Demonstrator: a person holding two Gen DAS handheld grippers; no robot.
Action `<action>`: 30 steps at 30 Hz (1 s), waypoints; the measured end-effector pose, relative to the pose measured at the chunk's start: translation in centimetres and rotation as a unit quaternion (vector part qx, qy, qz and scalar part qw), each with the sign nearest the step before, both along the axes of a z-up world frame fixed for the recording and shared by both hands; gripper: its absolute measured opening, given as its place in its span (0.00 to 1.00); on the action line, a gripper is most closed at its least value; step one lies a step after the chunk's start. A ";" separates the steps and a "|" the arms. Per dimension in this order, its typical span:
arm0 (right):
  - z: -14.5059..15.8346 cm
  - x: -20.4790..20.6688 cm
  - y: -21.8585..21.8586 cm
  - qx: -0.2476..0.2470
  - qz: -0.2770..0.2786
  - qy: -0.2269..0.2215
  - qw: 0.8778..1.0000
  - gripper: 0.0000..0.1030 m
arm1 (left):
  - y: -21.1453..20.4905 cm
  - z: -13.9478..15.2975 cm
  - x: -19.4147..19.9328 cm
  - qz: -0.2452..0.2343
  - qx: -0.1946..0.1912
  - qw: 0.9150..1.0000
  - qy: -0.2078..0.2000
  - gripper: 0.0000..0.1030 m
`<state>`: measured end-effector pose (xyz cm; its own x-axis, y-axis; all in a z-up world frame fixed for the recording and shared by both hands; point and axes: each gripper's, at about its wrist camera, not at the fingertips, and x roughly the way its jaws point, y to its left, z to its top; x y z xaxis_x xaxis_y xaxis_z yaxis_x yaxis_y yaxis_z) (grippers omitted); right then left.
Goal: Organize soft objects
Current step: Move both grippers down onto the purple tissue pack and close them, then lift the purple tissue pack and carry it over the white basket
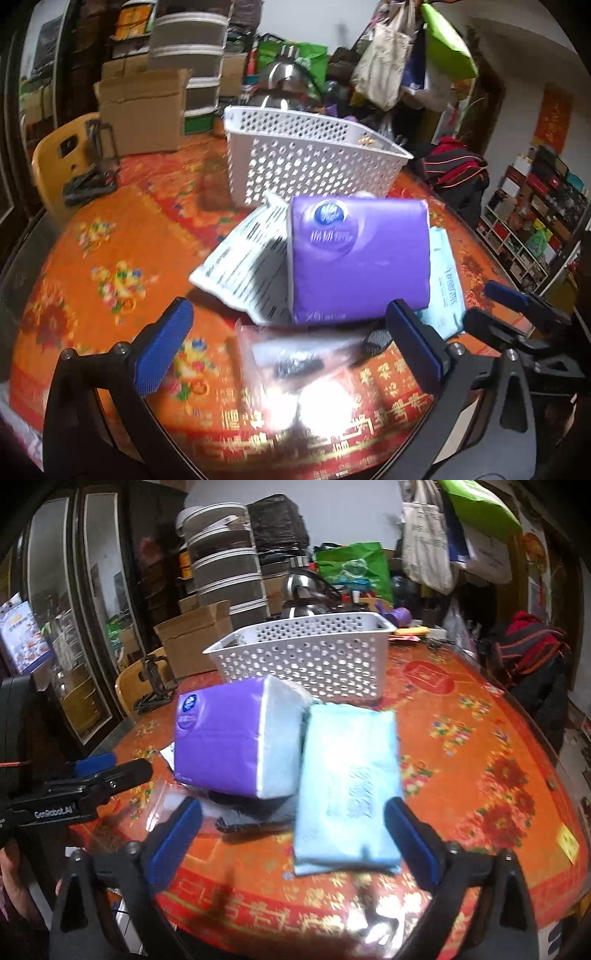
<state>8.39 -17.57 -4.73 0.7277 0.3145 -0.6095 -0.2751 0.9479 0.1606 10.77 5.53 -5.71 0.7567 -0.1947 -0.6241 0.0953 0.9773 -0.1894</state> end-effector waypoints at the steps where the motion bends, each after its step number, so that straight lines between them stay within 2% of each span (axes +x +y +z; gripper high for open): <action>1: 0.0 0.3 0.2 0.001 0.005 0.000 1.000 0.87 | -0.1 0.1 0.4 -0.004 0.002 1.000 -0.001 1.00; 5: 0.0 1.7 0.8 0.006 0.018 0.000 1.000 0.86 | -0.2 -0.2 1.8 -0.007 0.003 1.000 -0.005 0.99; 8: 0.1 2.5 1.2 0.007 0.024 -0.001 1.000 0.80 | -0.4 -0.7 2.7 -0.013 -0.003 1.000 -0.001 0.91; 10: 0.0 3.1 1.4 0.008 0.034 -0.001 0.999 0.75 | -0.5 -1.1 3.2 -0.018 -0.001 1.000 0.002 0.81; 15: -0.6 4.6 2.6 -0.005 0.050 0.009 0.999 0.65 | -1.0 -2.1 3.9 -0.044 -0.016 0.999 -0.001 0.72; 23: -1.6 6.0 3.4 -0.004 0.078 0.022 0.997 0.59 | -1.7 -3.2 4.5 -0.080 -0.038 0.996 0.006 0.69; 24: -1.7 6.1 3.5 -0.001 0.082 0.024 0.996 0.56 | -1.9 -3.3 4.5 -0.085 -0.039 0.996 0.008 0.68; 27: -2.1 6.3 3.7 0.006 0.095 0.032 0.995 0.47 | -2.5 -3.5 4.4 -0.102 -0.049 0.993 0.015 0.54; 30: -2.2 6.2 4.0 0.000 0.099 0.032 0.995 0.46 | -3.5 -3.3 3.8 -0.097 -0.031 0.995 0.013 0.53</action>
